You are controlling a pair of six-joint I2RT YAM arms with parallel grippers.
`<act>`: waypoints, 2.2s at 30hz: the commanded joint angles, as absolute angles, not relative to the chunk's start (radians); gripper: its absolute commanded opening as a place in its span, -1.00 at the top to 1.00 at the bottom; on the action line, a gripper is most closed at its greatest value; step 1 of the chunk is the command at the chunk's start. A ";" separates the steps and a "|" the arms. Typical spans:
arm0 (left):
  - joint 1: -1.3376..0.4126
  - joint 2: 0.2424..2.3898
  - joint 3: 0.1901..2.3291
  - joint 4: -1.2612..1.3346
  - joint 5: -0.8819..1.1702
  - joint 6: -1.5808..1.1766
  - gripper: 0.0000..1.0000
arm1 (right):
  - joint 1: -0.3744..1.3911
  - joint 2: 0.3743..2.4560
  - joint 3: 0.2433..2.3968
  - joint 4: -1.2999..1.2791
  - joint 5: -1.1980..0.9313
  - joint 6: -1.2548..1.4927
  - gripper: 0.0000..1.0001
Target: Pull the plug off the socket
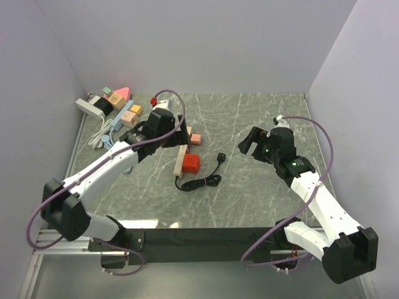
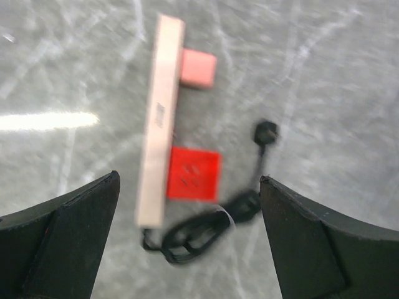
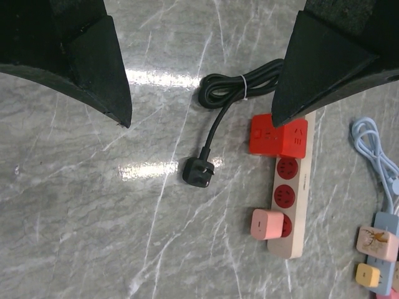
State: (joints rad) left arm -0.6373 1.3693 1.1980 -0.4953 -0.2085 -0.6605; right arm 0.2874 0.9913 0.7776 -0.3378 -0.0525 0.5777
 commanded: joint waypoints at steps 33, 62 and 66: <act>-0.434 1.869 1.488 -0.463 0.040 -0.379 -0.99 | 0.285 1.126 0.854 -0.381 -0.160 0.600 -1.00; -0.528 1.945 1.238 -0.226 0.020 -0.494 -0.36 | 0.373 1.307 0.787 -0.135 -0.397 0.712 -0.87; -0.526 1.968 1.236 -0.222 0.073 -0.521 0.62 | 0.426 1.368 0.811 -0.089 -0.422 0.724 -0.88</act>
